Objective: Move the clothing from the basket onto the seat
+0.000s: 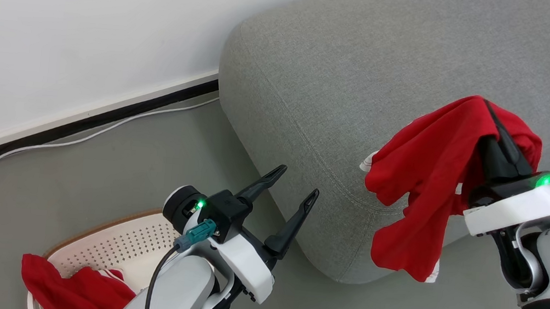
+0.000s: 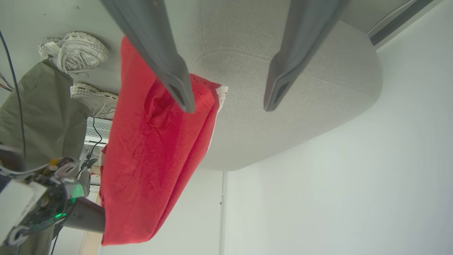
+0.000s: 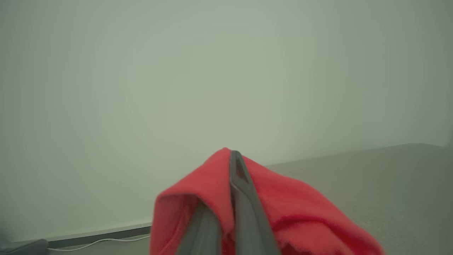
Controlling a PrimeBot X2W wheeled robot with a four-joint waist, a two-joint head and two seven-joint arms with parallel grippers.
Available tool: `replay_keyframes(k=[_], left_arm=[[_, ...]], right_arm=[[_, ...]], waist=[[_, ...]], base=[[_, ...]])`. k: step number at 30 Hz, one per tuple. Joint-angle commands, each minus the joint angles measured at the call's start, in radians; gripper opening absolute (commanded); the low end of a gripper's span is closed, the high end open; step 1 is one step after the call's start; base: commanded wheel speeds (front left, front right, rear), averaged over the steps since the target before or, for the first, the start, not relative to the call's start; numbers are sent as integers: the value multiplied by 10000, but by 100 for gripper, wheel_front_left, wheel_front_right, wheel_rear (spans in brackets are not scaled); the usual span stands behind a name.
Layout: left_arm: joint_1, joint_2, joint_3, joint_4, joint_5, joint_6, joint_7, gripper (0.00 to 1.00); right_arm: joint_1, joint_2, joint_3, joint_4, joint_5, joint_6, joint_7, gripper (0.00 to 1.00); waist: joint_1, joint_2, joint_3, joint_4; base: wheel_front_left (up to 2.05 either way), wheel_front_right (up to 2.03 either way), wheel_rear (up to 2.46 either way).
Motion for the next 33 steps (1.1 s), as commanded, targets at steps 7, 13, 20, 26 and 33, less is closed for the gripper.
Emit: replay_keyframes(k=[7, 13, 20, 26, 33], left_arm=[[-189, 103, 100, -373, 77, -38, -51, 100], [-748, 262, -368, -467, 229, -38, -51, 100], [-1713, 496, -1073, -909, 318, -38, -51, 100], [-2328, 602, -1470, -1404, 307, -38, -51, 100], [-2951, 708, -1828, -1691, 266, -38, -51, 100]], right_arm=[[-278, 35, -1007, -292, -643, 40, -105, 0], [-1106, -81, -2186, 143, -1030, 40, -105, 0], [-2362, -378, -3499, 789, -1403, 40, -105, 0], [-3387, -661, -4432, 1477, -1718, 40, -105, 0], [-4979, -1165, -5465, 2670, -2577, 40, -105, 0]], waist=[[0, 0, 590, 136], [0, 0, 1595, 603], [0, 0, 3081, 1285], [0, 0, 4050, 1767], [0, 0, 5037, 2209]], base=[[0, 0, 0], [0, 0, 0], [0, 0, 0], [0, 0, 0], [0, 0, 0]])
